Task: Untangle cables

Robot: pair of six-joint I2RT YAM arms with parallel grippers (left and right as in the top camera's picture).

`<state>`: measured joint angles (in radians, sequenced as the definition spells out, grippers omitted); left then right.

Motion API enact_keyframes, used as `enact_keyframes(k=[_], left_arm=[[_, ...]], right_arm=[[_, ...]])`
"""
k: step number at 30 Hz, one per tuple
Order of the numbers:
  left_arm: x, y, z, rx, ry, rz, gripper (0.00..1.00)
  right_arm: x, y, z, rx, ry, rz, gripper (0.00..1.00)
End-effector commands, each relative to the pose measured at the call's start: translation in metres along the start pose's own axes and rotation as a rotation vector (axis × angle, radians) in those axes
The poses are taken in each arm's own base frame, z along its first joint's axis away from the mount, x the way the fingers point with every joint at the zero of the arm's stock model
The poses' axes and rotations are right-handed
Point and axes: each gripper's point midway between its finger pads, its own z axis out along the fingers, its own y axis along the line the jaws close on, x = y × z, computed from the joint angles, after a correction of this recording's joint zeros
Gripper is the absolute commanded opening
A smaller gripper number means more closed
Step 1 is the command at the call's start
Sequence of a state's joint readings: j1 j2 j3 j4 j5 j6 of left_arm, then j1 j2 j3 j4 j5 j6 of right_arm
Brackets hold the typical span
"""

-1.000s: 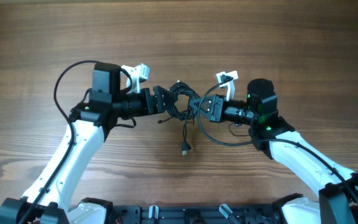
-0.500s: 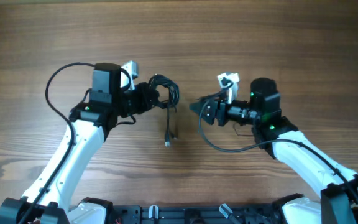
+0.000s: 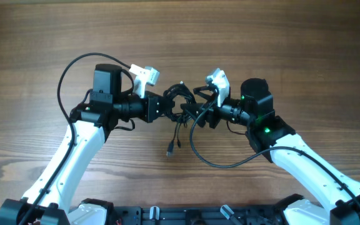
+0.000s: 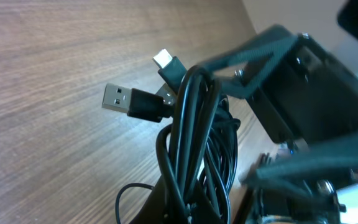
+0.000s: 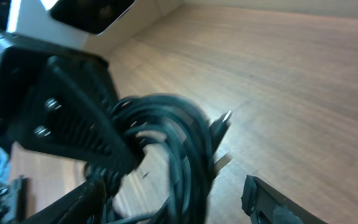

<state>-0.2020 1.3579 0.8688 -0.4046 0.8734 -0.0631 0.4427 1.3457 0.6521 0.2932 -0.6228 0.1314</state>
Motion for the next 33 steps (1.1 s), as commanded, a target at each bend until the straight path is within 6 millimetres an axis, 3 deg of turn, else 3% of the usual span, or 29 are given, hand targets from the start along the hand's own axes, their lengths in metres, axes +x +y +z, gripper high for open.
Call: enact_keyframes(k=[1,5,9,12,15,19,21,23,24,25,26,27,29,33], left_arm=[[0.005,-0.012,-0.001,0.075,0.018,0.048,0.04],[0.005,-0.017,-0.001,0.105,0.02,0.048,0.04],[0.006,-0.024,-0.002,0.145,0.024,0.048,0.04],[-0.001,-0.014,-0.004,0.099,-0.004,0.056,0.04],[-0.013,0.013,-0.021,0.016,-0.067,0.007,0.04],[-0.029,0.058,-0.048,-0.131,-0.176,-0.252,0.04],[-0.029,0.058,-0.048,-0.129,-0.177,-0.27,0.04],[-0.027,0.049,-0.043,-0.094,-0.161,-0.287,0.04],[-0.024,0.038,-0.036,-0.055,-0.136,-0.261,0.04],[-0.024,0.037,-0.034,-0.054,-0.131,-0.257,0.04],[-0.024,0.039,-0.034,-0.071,-0.133,-0.258,0.04],[-0.024,0.045,-0.036,-0.096,-0.141,-0.262,0.04],[-0.025,0.051,-0.038,-0.123,-0.152,-0.268,0.04],[-0.023,0.045,-0.033,-0.112,-0.134,-0.261,0.04]], right_arm=[[-0.015,-0.004,-0.002,0.047,-0.032,-0.043,0.65],[-0.016,0.015,-0.002,-0.067,-0.028,0.007,0.31],[-0.009,0.033,-0.004,-0.17,0.007,0.056,0.05],[-0.003,0.062,-0.012,-0.347,0.049,0.072,0.04],[0.002,0.09,-0.026,-0.525,0.088,0.094,0.04],[0.006,0.12,-0.049,-0.748,0.13,0.087,0.04],[0.006,0.123,-0.052,-0.771,0.135,0.087,0.04],[0.005,0.112,-0.042,-0.686,0.122,0.099,0.05],[0.001,0.089,-0.026,-0.52,0.098,0.136,0.24],[-0.001,0.075,-0.018,-0.43,0.081,0.15,0.32],[-0.003,0.057,-0.011,-0.318,0.056,0.152,0.5],[-0.006,0.041,-0.007,-0.228,0.034,0.153,0.56],[-0.013,0.01,-0.01,-0.097,-0.008,0.163,0.57],[-0.014,0.006,-0.01,-0.074,-0.017,0.105,0.56]])
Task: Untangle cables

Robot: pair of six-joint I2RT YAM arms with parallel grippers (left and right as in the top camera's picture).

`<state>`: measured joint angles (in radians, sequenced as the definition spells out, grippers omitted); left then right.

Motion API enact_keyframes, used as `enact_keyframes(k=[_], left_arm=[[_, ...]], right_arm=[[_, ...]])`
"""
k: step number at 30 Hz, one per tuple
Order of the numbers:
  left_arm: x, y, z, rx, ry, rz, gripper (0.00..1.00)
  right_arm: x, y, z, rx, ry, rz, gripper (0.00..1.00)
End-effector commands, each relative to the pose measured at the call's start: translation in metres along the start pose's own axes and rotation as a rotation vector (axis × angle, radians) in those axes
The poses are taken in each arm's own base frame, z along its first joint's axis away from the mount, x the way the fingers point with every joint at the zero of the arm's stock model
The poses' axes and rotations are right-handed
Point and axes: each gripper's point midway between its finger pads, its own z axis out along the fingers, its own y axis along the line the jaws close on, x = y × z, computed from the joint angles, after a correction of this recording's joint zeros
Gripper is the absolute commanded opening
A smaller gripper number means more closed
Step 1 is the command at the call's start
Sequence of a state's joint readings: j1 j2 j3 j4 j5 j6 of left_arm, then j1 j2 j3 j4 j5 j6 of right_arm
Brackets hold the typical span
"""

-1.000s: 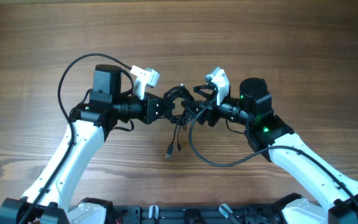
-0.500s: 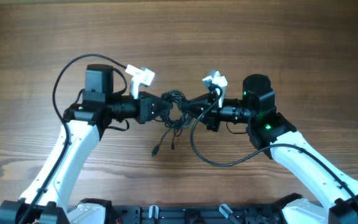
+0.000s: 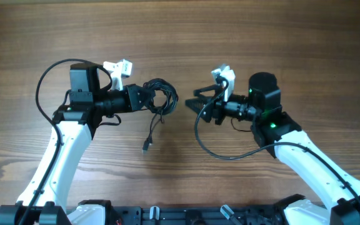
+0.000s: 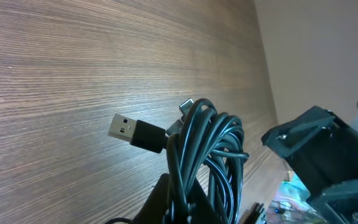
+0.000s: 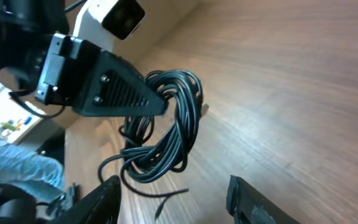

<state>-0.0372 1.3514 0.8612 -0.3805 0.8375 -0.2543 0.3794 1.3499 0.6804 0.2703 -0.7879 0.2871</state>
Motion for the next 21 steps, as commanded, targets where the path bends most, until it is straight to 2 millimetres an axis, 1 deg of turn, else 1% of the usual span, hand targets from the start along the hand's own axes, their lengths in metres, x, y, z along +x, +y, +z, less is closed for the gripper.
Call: enact_keyframes(k=[1,3,4,6,8,9,11,12,13,14,15,17,19,21], left_arm=[[0.004,-0.007,0.007,0.01,0.021,0.007,0.04],[0.01,-0.015,0.013,0.025,0.044,0.047,0.04],[0.011,-0.015,0.016,0.007,0.045,0.107,0.04],[0.005,0.006,0.019,-0.143,0.01,0.134,0.04],[0.004,0.012,0.02,-0.188,0.001,0.142,0.04],[0.003,0.017,0.02,-0.227,-0.005,0.148,0.04],[0.01,0.03,0.026,-0.326,0.013,0.155,0.04],[0.014,0.036,0.031,-0.361,0.031,0.159,0.04],[0.022,0.041,0.041,-0.39,0.063,0.17,0.04],[0.033,0.046,0.058,-0.401,0.106,0.184,0.04],[0.037,0.048,0.066,-0.398,0.125,0.188,0.04],[0.047,0.056,0.081,-0.4,0.163,0.183,0.04],[0.053,0.064,0.085,-0.411,0.187,0.166,0.04],[0.055,0.067,0.087,-0.415,0.196,0.162,0.04]], right_arm=[[-0.005,0.0,0.002,0.054,-0.024,-0.076,0.55],[0.003,0.013,0.01,0.02,0.002,-0.08,0.53],[0.007,0.021,0.014,0.003,0.016,-0.063,0.51],[0.008,0.027,0.016,-0.007,0.037,0.082,0.46],[0.011,0.036,0.015,-0.056,0.057,0.129,0.45],[0.011,0.035,0.015,-0.051,0.058,0.138,0.46],[0.02,0.02,0.015,0.032,0.074,0.173,0.49],[0.027,0.01,0.015,0.082,0.092,0.194,0.5],[0.041,-0.005,0.016,0.156,0.126,0.23,0.51],[0.056,-0.011,0.024,0.167,0.169,0.265,0.51],[0.061,-0.013,0.027,0.167,0.182,0.278,0.51],[0.073,-0.024,0.04,0.171,0.201,0.295,0.49],[0.077,-0.034,0.05,0.171,0.188,0.341,0.46],[0.085,-0.043,0.057,0.185,0.191,0.381,0.43]])
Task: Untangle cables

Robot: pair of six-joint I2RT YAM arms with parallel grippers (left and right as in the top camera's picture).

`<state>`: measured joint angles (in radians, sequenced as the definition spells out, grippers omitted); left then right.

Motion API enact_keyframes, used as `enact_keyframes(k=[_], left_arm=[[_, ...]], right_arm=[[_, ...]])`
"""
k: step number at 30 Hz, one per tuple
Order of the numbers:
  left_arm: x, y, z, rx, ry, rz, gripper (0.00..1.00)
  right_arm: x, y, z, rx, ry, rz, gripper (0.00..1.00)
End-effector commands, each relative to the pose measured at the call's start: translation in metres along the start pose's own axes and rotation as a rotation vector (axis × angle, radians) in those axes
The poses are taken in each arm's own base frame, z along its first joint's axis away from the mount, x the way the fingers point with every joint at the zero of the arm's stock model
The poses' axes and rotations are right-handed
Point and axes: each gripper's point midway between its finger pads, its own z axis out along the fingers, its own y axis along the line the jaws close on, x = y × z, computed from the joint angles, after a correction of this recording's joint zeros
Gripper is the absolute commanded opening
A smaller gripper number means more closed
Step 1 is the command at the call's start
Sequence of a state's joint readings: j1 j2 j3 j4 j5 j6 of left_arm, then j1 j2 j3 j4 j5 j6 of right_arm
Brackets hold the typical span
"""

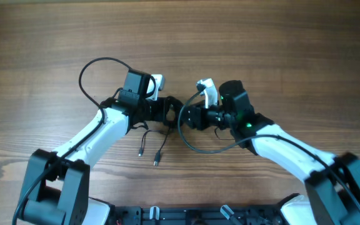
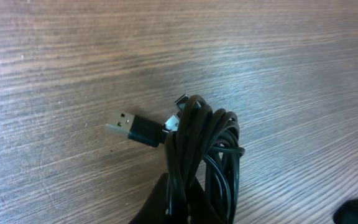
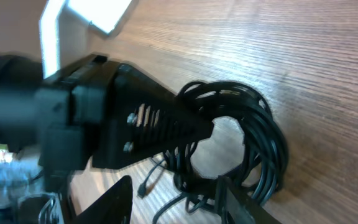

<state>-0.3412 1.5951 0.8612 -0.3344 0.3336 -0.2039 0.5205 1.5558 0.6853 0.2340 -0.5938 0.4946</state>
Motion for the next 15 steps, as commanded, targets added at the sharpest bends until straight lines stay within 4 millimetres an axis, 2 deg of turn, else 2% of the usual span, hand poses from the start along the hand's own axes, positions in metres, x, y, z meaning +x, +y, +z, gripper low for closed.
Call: enact_keyframes(k=[1,2,6,10,13,15], left_arm=[[-0.002,0.003,0.004,-0.014,0.0,0.01,0.04],[-0.001,0.003,0.004,-0.015,0.001,0.009,0.04],[-0.001,0.003,0.004,-0.014,0.001,0.01,0.04],[-0.001,0.002,0.004,-0.009,0.003,0.008,0.04],[0.003,-0.009,0.004,0.054,0.023,0.008,0.04],[0.004,-0.013,0.004,0.079,0.03,0.007,0.04]], right_arm=[[0.008,-0.019,0.017,0.034,0.021,0.139,0.41],[0.016,-0.025,0.024,0.043,0.042,0.217,0.41],[0.047,-0.034,0.048,0.08,0.107,0.313,0.41],[0.046,-0.04,0.053,0.092,0.091,0.346,0.41],[0.037,-0.062,0.051,0.203,0.008,0.404,0.42],[0.036,-0.063,0.053,0.204,-0.004,0.415,0.4]])
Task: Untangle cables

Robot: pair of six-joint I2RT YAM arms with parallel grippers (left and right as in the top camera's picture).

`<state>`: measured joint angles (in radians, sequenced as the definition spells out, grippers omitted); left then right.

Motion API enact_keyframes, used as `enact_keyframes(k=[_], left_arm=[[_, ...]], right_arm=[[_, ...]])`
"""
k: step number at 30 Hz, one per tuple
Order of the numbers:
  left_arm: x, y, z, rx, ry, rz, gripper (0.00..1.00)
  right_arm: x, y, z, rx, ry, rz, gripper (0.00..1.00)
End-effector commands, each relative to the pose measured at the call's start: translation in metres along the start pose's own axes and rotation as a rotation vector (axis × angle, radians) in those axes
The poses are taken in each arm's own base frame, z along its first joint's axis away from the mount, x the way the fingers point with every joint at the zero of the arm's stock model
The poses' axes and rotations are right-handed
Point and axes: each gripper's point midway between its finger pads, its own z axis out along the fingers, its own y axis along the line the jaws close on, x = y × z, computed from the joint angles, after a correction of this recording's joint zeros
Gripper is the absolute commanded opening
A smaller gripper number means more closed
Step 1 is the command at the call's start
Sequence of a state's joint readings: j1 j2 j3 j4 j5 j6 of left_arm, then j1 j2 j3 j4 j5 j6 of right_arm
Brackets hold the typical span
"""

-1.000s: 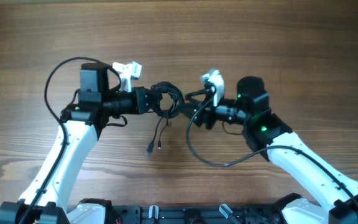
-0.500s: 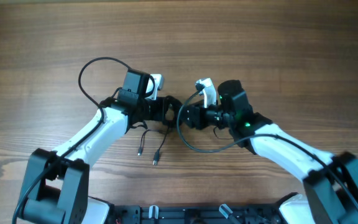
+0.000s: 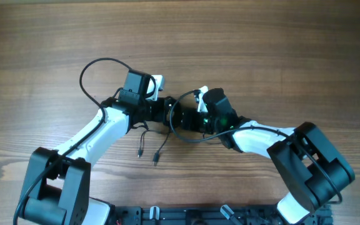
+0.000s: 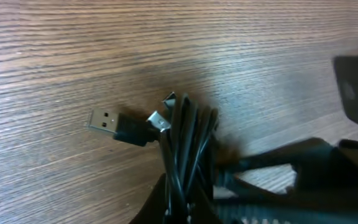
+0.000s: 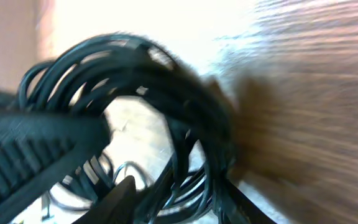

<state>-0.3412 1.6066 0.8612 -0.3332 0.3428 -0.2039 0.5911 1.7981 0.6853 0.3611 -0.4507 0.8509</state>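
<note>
A coil of black cables [image 3: 174, 115] hangs between the two grippers at mid table. My left gripper [image 3: 166, 113] is shut on the coil [image 4: 185, 134] and grips it low in the left wrist view [image 4: 182, 202]. A USB-A plug [image 4: 107, 122] and a smaller plug [image 4: 158, 119] stick out of the coil to the left. My right gripper [image 3: 184, 119] faces the left one, open, and its two fingers straddle several strands of the coil [image 5: 166, 93]. Its gripper point is [image 5: 176, 202], and its finger [image 4: 291, 163] shows in the left wrist view.
Two loose cable ends with plugs [image 3: 140, 151] [image 3: 157, 159] trail onto the wooden table [image 3: 280, 56] in front of the left gripper. The left arm's own black cable loop [image 3: 89, 72] arcs behind it. The left gripper's ribbed finger [image 5: 30, 140] crosses the right wrist view.
My right gripper has moved left into the coil, and strands now lie between its open fingers. The left gripper holds the coil in the same place.
First both grippers met at the coil in mid table. Then they stood apart, the left holding the coil out to the left and the right open and empty. Later both faced each other nearer the front, and now the right straddles the coil.
</note>
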Motion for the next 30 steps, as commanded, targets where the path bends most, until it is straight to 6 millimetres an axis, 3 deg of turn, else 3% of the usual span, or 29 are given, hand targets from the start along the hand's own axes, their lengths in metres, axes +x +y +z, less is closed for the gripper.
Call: enact_keyframes(k=[1,3,6,11,14,15,17,19,21,23,25,26,27,30], left_arm=[[0.002,-0.014,0.001,0.081,0.021,0.011,0.04],[0.003,-0.016,0.001,0.093,0.024,0.011,0.04],[0.004,-0.02,0.0,0.111,0.029,0.007,0.04],[0.006,-0.026,0.002,0.118,0.036,-0.004,0.04],[0.008,-0.031,0.004,0.124,0.043,0.009,0.04],[0.008,-0.031,0.004,0.124,0.043,0.009,0.04],[0.008,-0.031,0.004,0.123,0.043,0.009,0.04],[0.004,-0.017,0.004,0.052,0.02,-0.024,0.04],[-0.009,0.018,-0.002,-0.075,-0.038,-0.115,0.04],[-0.019,0.057,-0.015,-0.117,-0.08,-0.327,0.04],[-0.021,0.082,-0.025,-0.143,-0.1,-0.45,0.04],[-0.022,0.093,-0.03,-0.144,-0.115,-0.527,0.04],[-0.023,0.096,-0.032,-0.125,-0.117,-0.562,0.04],[-0.02,0.079,-0.029,-0.049,-0.082,-0.552,0.04]], right_arm=[[-0.009,-0.013,0.008,0.049,-0.05,0.052,0.4],[-0.01,-0.014,0.011,0.039,-0.056,0.067,0.39],[-0.014,-0.002,0.015,-0.016,-0.072,0.054,0.28],[0.006,-0.01,0.029,0.009,-0.028,0.089,0.27],[0.004,-0.002,0.031,-0.03,-0.032,0.071,0.27],[0.003,0.002,0.031,-0.048,-0.034,0.064,0.24],[0.005,0.005,0.031,-0.063,-0.018,0.049,0.05],[0.01,0.009,0.029,-0.093,0.02,0.026,0.05],[0.005,0.015,0.018,-0.165,0.066,0.042,0.05],[-0.011,0.034,-0.012,-0.303,0.099,-0.021,0.05],[-0.02,0.049,-0.035,-0.395,0.102,-0.1,0.05],[-0.021,0.071,-0.058,-0.505,0.111,-0.222,0.05],[-0.019,0.092,-0.078,-0.619,0.117,-0.341,0.05],[-0.031,0.124,-0.107,-0.754,0.033,-0.502,0.04]])
